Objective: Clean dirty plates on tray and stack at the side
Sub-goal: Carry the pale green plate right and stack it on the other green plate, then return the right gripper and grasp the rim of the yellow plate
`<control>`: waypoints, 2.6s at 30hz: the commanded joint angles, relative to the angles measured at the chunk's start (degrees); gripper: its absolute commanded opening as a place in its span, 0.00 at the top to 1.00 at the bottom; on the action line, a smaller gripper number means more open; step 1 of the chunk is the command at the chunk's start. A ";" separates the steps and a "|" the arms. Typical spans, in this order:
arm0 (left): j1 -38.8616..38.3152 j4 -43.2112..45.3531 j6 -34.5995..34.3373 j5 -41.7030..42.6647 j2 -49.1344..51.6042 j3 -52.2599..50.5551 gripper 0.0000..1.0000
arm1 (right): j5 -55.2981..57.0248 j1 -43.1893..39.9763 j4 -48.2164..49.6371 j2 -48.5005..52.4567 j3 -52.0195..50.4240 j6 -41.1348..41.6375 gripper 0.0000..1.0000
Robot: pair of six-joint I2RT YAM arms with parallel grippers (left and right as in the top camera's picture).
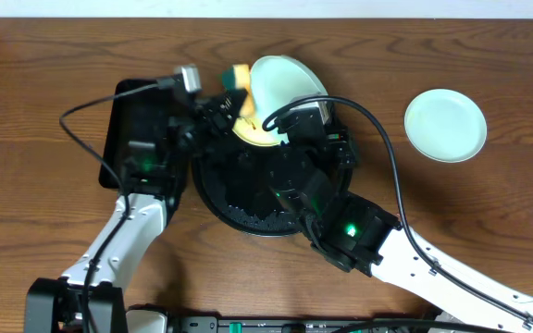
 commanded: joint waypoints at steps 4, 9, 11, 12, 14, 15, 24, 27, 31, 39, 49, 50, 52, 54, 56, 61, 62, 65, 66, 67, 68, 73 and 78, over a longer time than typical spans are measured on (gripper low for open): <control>3.93 0.42 -6.78 7.56 -3.48 0.59 0.93 | 0.59 -1.68 -0.04 -1.29 0.46 1.31 0.99; 6.69 -8.11 -7.91 8.94 -5.38 0.59 0.93 | -0.52 -4.85 -1.20 -1.31 0.46 2.64 0.99; 7.41 -12.15 -6.75 8.94 -5.55 0.59 0.93 | -5.14 -7.13 -2.34 -1.44 0.48 3.34 0.99; 7.72 -14.32 -5.35 8.94 -5.55 0.59 0.93 | -7.87 -8.39 -3.39 -1.62 0.52 4.66 0.99; 8.33 -18.18 -3.80 8.90 -5.55 0.59 0.93 | -15.91 -11.91 -7.37 -2.40 0.96 9.44 0.99; 8.59 -19.98 -2.95 8.85 -5.55 0.59 0.92 | -20.22 -13.97 -9.60 -2.91 1.25 12.44 0.99; 9.09 -31.06 6.36 3.30 -5.55 0.59 0.93 | -61.20 -48.50 -21.97 -4.48 1.75 21.24 0.99; 9.09 -32.20 9.14 2.58 -5.55 0.59 0.93 | -67.38 -60.43 -24.22 -2.91 1.75 21.24 0.99; 9.07 -32.63 10.34 2.45 -5.55 0.59 0.93 | -74.31 -73.11 -24.74 1.16 1.75 21.18 0.99; 8.76 -33.24 11.23 2.43 -5.55 0.59 0.93 | -77.00 -81.96 -21.46 12.81 1.75 20.09 0.99; 8.76 -33.27 12.72 2.23 -5.55 0.59 0.92 | -76.26 -82.03 -12.17 23.21 1.75 16.26 0.56; 8.76 -33.27 12.72 1.66 -5.55 0.59 0.92 | -76.13 -82.03 -12.15 23.43 1.75 16.26 0.45; 8.76 -33.24 12.72 0.79 -5.55 0.59 0.92 | -76.96 -82.01 -12.15 23.30 1.75 16.22 0.31; 8.76 -33.22 12.72 -0.79 -5.55 0.59 0.92 | -80.78 -81.96 -12.04 22.67 1.77 12.35 0.25; 8.76 -33.24 12.72 -1.73 -5.55 0.59 0.93 | -87.38 -81.70 -11.91 22.01 2.54 6.64 0.28; 8.76 -36.89 12.74 -1.86 -5.55 2.73 0.93 | -92.39 -79.08 -27.67 22.64 15.15 -2.51 0.36; 8.76 -38.84 13.03 -1.86 -5.55 3.91 0.93 | -92.37 -78.03 -30.51 22.77 18.27 -2.93 0.37; 8.76 -47.63 15.50 -2.84 -5.55 9.22 0.93 | -92.30 -73.64 -36.02 22.84 27.04 -4.02 0.41; 8.76 -51.87 16.22 -4.50 -5.53 11.50 0.93 | -92.19 -71.91 -37.03 22.84 29.35 -4.15 0.42; 8.74 -56.43 17.40 -6.51 -5.53 13.92 0.93 | -92.11 -70.03 -37.59 22.84 31.23 -4.24 0.42; 8.59 -60.81 18.82 -8.79 -5.53 16.28 0.93 | -91.84 -67.84 -37.79 22.84 32.63 -4.42 0.42; 5.95 -74.97 22.32 -16.63 -5.53 25.22 0.93 | -86.03 -55.84 -34.36 24.04 33.97 -4.39 0.40; 1.03 -75.91 22.27 -16.65 -5.31 25.57 0.92 | -84.80 -46.03 -30.51 30.47 33.94 -4.74 0.38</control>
